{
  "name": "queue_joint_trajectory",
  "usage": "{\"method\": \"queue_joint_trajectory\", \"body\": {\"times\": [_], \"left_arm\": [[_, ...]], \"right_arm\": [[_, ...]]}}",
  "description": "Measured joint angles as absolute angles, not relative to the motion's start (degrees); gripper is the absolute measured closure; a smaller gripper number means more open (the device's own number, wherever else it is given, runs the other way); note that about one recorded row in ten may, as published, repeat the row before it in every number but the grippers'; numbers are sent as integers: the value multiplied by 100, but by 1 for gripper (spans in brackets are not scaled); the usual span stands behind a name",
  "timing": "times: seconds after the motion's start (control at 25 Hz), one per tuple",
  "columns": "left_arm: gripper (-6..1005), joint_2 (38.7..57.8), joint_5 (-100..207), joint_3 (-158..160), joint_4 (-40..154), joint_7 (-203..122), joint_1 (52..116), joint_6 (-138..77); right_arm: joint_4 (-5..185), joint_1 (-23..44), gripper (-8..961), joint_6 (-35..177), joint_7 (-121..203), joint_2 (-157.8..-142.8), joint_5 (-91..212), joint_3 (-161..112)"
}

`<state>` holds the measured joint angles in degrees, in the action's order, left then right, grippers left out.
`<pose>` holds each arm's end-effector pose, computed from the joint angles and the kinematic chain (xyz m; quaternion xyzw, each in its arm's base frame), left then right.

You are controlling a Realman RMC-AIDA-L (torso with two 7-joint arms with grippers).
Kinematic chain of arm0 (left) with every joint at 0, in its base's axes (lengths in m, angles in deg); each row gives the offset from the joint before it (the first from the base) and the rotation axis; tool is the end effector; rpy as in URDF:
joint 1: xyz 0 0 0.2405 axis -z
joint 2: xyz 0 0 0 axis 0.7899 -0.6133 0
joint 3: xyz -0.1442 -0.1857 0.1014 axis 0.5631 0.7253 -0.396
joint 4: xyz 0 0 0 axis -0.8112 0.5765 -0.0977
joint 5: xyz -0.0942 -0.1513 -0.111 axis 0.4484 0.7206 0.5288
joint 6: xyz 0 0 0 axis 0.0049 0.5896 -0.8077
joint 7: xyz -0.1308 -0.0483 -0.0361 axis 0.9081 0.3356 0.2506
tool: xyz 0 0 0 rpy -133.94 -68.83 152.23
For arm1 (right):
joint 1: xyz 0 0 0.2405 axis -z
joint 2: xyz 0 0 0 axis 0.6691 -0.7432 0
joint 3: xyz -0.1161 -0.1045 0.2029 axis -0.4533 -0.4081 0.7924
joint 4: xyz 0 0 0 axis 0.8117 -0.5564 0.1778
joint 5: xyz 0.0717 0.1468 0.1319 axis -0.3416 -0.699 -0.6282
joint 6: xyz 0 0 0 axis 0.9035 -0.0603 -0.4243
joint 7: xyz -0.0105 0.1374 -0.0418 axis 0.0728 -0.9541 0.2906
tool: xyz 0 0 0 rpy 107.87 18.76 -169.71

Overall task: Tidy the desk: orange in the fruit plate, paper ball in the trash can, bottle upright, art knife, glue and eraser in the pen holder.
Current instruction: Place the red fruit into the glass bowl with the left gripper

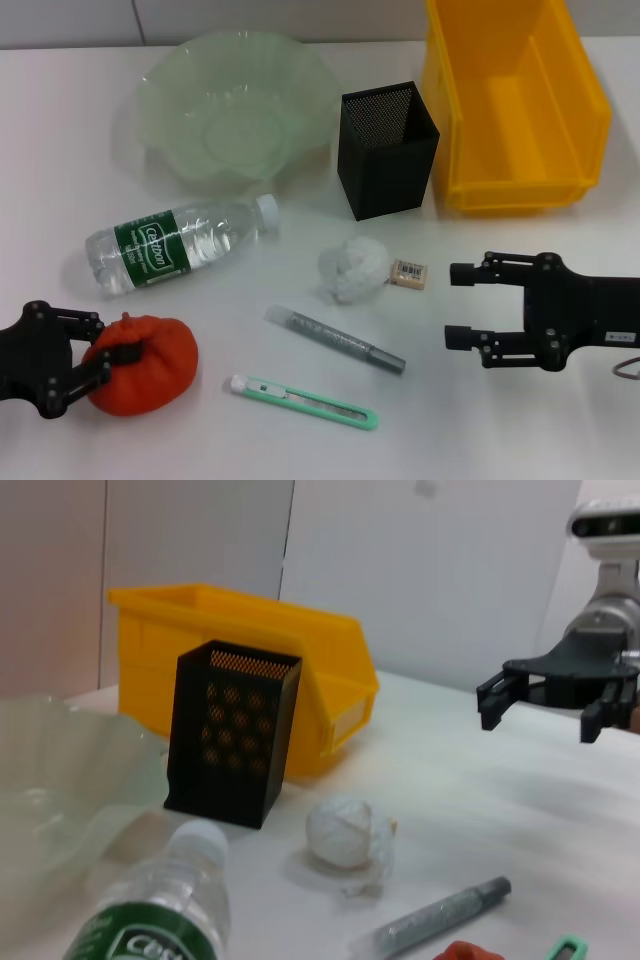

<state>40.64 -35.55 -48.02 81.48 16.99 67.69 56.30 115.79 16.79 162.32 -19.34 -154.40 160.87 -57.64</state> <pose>-0.3523 0.2354 0.0334 -0.9525 -0.1745 -0.2145 0.1276 0.2863 0.2708 -0.0101 -0.9482 0.1506 0.2729 0.0613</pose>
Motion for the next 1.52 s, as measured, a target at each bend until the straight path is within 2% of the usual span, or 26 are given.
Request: {"method": "queue_joint_trajectory", "body": {"times": [0.32,1.0,1.52], "left_arm": [[873,4124,-3519,-4574,8230,1717,6868,5923],[947,4231,-3521,-4160,8235,1757,7106,6032],[947,4216,-3518,-4027,8235,1775,7196,6032]], "right_arm": [[11561,2074,198,16409,-1452,-15448,16085,-5223],[11561,2442,198,16534,-1222,-15409,16086,-5060],[11593,2663,197,16695,-1077,-15369,16101,-4583]]}}
